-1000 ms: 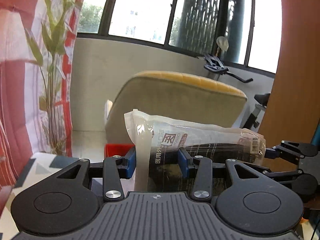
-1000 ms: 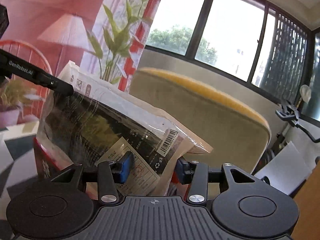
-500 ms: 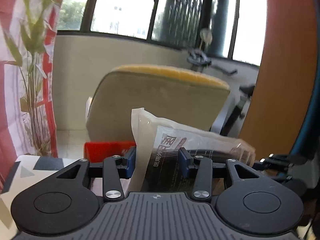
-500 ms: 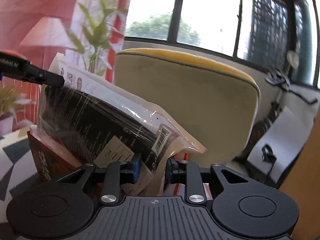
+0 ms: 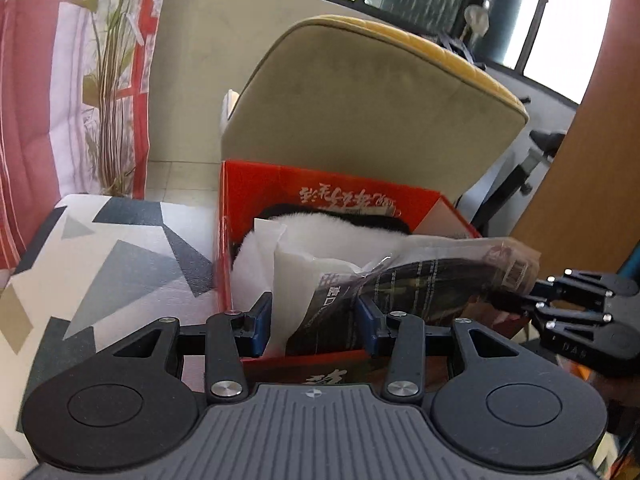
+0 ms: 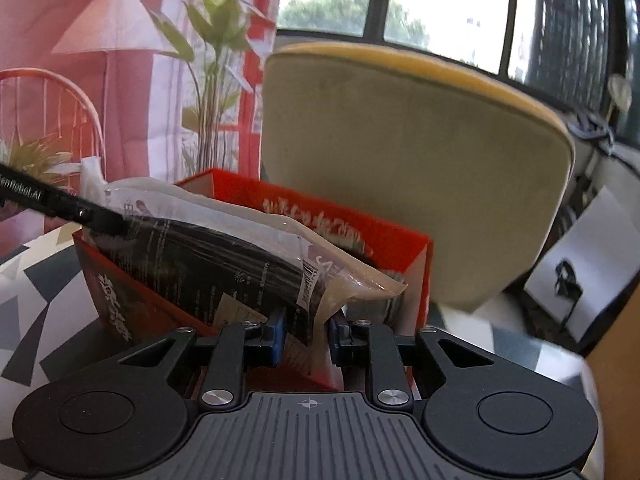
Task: Organize soft objects
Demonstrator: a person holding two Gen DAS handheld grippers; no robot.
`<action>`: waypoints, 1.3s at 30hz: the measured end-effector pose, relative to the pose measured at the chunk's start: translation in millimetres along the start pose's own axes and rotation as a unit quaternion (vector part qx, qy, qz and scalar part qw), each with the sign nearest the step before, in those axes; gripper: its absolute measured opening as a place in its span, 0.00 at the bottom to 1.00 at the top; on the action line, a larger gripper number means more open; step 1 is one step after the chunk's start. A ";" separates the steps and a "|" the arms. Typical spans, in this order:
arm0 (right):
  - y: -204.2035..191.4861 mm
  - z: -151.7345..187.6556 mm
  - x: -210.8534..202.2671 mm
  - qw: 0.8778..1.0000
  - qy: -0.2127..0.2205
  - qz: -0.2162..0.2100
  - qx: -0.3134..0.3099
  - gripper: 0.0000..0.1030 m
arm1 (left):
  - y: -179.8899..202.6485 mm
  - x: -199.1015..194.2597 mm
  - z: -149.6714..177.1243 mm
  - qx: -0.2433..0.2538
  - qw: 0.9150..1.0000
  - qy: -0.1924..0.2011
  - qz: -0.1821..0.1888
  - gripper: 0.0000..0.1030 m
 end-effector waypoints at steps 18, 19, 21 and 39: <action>31.3 4.3 2.8 0.987 -0.076 -0.026 0.142 0.30 | 6.4 -11.2 3.9 0.016 1.000 -0.018 -0.016 0.79; 30.9 4.3 -1.8 0.987 -0.073 -0.023 0.144 0.35 | 8.8 -16.8 5.1 0.022 0.999 -0.013 -0.019 0.84; 31.3 3.2 -11.8 0.987 -0.066 -0.018 0.148 0.46 | 14.4 -30.3 7.1 0.038 0.999 0.001 -0.028 0.88; 19.0 -35.9 -134.3 0.986 0.010 0.040 0.162 1.00 | 66.7 -147.5 1.0 0.045 0.990 0.105 -0.081 1.00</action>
Point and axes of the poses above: each gripper's, at about its wrist camera, not at the fingertips, and x roughly the way its jaws point, y to its right, z to its underside, the point moved 1 cm from there along x, roughly the way its jaws point, and after that the axes turned 6 degrees about -x, right-handed, at the moved point
